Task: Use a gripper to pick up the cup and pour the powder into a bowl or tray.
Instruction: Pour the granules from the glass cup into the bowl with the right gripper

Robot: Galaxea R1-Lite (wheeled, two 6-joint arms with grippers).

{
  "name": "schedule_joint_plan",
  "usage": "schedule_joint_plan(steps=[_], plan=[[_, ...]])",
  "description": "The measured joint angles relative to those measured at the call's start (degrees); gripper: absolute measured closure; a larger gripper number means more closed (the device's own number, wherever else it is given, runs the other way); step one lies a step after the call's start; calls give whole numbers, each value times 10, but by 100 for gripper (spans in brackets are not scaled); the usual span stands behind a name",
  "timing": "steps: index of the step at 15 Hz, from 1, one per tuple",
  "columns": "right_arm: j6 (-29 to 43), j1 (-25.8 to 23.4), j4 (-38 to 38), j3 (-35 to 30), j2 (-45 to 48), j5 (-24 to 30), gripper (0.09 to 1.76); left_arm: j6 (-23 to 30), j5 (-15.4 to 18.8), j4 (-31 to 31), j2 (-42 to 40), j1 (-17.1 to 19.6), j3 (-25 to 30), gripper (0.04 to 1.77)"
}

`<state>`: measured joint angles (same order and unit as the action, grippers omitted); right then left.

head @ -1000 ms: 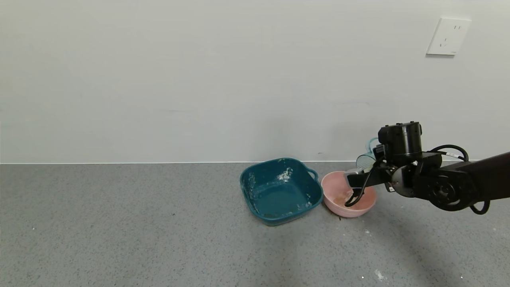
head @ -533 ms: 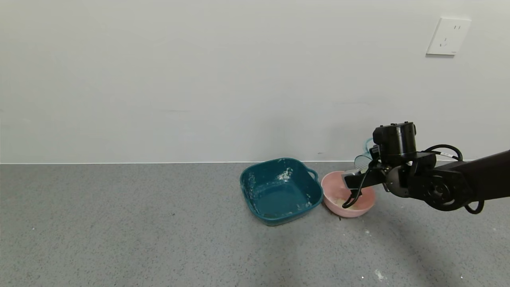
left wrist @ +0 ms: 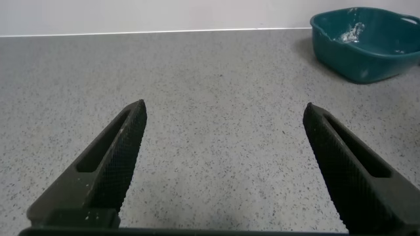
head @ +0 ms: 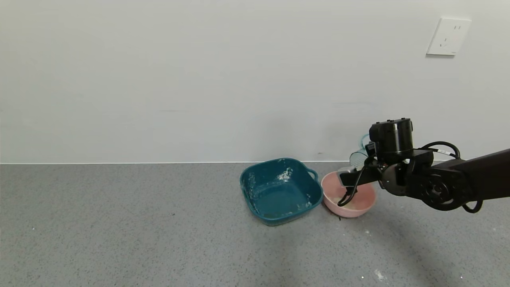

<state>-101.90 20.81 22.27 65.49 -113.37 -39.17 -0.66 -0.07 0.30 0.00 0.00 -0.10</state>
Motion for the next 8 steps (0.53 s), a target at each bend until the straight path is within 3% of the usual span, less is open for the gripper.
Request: schedule_joint_plan(steps=[8], plan=[[-13,4,11,-11,1,-1,51,0,0,0,0,0,0,9]])
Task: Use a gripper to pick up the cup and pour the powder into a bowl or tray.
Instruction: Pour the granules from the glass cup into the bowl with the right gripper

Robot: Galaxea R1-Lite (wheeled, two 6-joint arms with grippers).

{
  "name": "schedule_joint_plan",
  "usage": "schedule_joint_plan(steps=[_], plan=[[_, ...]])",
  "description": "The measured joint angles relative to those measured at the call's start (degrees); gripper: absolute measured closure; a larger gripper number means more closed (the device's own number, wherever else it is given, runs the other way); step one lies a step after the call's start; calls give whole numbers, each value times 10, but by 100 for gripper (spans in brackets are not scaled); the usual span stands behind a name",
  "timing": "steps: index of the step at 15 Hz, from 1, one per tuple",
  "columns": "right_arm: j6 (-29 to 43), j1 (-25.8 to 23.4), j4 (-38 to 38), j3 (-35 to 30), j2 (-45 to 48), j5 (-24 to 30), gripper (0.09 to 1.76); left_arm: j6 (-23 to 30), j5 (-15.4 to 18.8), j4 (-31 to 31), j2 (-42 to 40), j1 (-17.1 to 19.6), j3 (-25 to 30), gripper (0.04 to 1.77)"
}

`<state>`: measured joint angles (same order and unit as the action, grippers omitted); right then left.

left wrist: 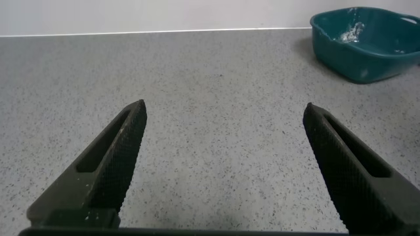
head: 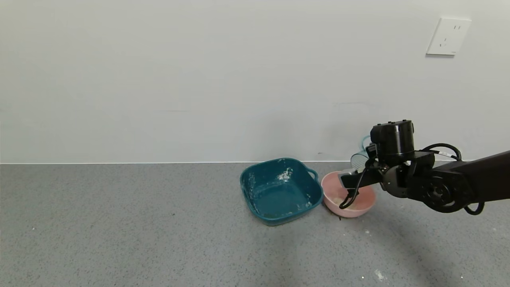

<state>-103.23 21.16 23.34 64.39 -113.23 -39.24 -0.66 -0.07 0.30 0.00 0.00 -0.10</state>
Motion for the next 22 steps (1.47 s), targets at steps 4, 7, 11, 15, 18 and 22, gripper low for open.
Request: schedule_joint_plan(steps=[4,7,11,15,18,22], plan=[[-2,7,0,-1,-8,-34,51,0,0,0,0,0,0,9],[-2,12,3,-1,-21,-62,51,0,0,0,0,0,0,9],[-2,13,2,1,-31,-64,51,0,0,0,0,0,0,9],[-2,20,1,-1,-30,-106,51,0,0,0,0,0,0,9],[-2,32,-1,-4,-28,-151,51,0,0,0,0,0,0,9],[-2,35,0,-6,-28,-153,51,0,0,0,0,0,0,9]])
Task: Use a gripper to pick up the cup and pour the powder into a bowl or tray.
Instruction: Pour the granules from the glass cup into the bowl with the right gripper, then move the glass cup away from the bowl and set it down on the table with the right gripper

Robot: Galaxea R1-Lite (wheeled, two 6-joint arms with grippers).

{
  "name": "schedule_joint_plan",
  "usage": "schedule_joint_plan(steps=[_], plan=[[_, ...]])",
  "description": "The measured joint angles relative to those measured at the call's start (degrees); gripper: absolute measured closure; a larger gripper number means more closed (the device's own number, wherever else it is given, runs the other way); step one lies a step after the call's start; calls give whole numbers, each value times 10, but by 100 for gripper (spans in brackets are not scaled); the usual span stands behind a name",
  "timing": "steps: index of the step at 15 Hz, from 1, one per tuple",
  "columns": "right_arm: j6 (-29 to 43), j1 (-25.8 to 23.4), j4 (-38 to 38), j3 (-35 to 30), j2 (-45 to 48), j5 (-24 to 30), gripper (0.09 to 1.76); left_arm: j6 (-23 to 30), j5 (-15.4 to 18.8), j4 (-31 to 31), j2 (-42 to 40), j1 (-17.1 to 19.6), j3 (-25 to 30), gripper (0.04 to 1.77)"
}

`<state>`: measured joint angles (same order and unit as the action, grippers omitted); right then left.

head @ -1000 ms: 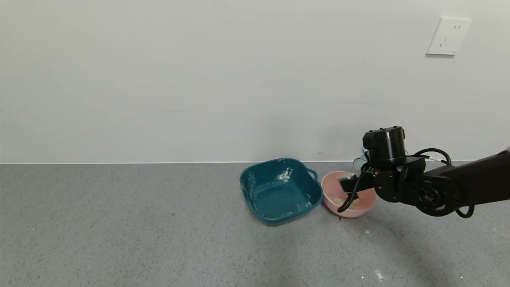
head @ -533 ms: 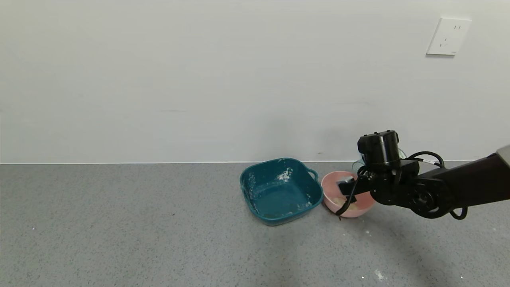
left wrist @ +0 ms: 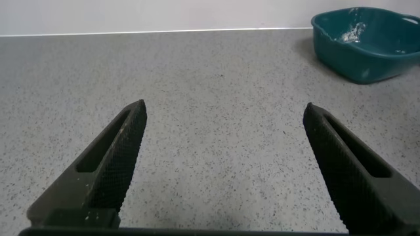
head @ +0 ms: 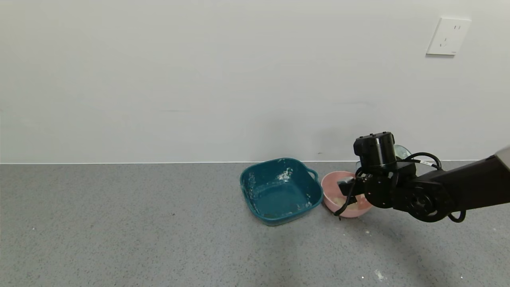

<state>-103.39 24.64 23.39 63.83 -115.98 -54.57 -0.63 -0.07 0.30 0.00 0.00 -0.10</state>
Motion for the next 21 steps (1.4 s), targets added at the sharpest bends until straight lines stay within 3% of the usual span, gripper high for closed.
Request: schedule_joint_plan(steps=[5,9,12,15,21], plan=[[27,-4,6,-1,3,12,51,0,0,0,0,0,0,9],[181,-16,-1,-5,13,57,51,0,0,0,0,0,0,9],[247,-30,-3,-24,30,83,51,0,0,0,0,0,0,9],[318,-49,-3,-43,47,132,51,0,0,0,0,0,0,9],[549,-66,-5,-79,78,258,51,0,0,0,0,0,0,9]])
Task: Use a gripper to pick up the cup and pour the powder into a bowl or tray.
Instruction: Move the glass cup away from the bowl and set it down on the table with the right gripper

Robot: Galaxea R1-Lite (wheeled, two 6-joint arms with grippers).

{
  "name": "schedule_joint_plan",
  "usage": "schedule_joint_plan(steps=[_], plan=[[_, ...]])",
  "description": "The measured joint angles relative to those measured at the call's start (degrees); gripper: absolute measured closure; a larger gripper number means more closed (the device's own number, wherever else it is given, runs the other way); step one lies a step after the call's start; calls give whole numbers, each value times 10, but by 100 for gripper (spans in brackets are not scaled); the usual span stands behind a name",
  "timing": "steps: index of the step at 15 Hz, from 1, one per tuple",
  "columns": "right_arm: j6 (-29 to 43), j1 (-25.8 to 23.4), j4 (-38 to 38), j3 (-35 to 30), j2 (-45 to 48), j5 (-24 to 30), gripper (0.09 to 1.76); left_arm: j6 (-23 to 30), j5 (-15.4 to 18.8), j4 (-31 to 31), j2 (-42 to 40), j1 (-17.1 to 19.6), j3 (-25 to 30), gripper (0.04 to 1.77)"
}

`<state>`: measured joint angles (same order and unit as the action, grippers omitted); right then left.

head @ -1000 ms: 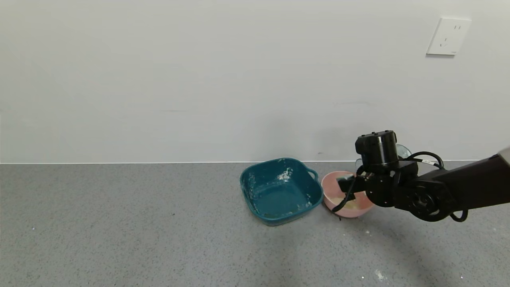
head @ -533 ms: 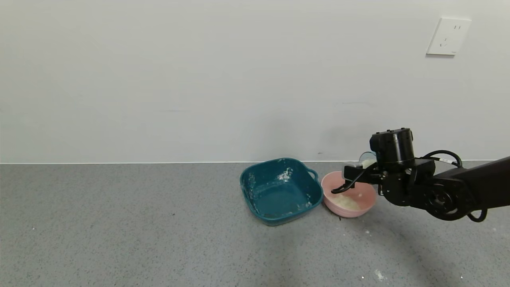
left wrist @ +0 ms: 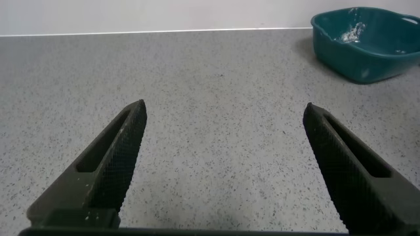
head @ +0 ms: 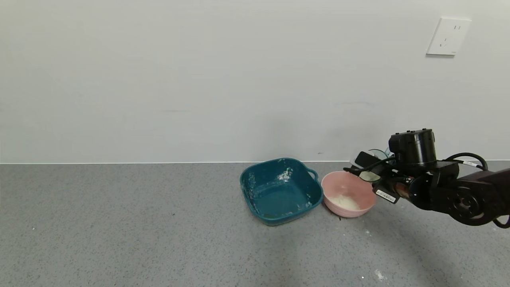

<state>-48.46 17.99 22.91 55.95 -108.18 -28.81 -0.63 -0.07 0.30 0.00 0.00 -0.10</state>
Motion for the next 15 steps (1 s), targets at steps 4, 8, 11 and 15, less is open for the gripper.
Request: schedule_joint_plan(steps=[4,8,11,15], plan=[[102,-28,3,-38,31,60,51,0,0,0,0,0,0,9],[197,-68,4,-57,70,119,51,0,0,0,0,0,0,9],[250,-96,7,-92,101,180,51,0,0,0,0,0,0,9],[321,-126,25,-139,143,233,51,0,0,0,0,0,0,9]])
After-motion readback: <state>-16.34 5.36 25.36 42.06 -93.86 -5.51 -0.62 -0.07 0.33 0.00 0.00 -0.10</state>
